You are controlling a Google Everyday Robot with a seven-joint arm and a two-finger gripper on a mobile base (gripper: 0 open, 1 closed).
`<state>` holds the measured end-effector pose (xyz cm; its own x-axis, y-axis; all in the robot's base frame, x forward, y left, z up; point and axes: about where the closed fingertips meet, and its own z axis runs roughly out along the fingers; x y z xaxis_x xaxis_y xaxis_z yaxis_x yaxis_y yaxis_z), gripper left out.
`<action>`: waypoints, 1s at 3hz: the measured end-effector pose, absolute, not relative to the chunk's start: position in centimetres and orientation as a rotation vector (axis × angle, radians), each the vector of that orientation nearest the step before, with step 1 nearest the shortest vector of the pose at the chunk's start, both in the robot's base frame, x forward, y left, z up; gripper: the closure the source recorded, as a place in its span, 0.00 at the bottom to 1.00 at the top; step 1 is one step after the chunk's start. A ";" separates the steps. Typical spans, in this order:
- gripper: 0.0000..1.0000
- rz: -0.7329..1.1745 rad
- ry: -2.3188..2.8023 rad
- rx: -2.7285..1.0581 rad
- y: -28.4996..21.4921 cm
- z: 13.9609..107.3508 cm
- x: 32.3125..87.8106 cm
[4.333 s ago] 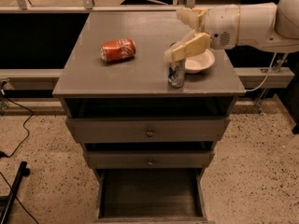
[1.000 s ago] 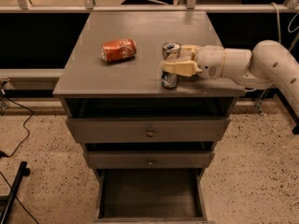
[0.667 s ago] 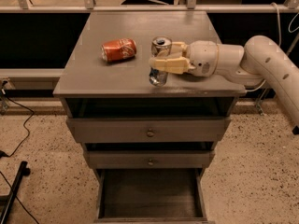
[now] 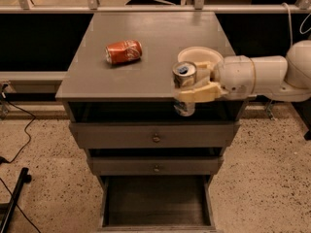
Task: Place redbull can into bottom drawer
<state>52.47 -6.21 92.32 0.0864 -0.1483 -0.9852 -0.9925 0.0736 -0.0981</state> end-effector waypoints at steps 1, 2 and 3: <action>1.00 0.952 1.331 -1.245 -12.2 88.4 50.6; 1.00 0.943 1.182 -1.277 -14.6 88.3 49.6; 1.00 0.936 1.126 -1.306 -14.9 88.8 49.2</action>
Offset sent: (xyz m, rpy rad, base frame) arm -0.0429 -0.1245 -0.0180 0.1450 -0.3223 0.0894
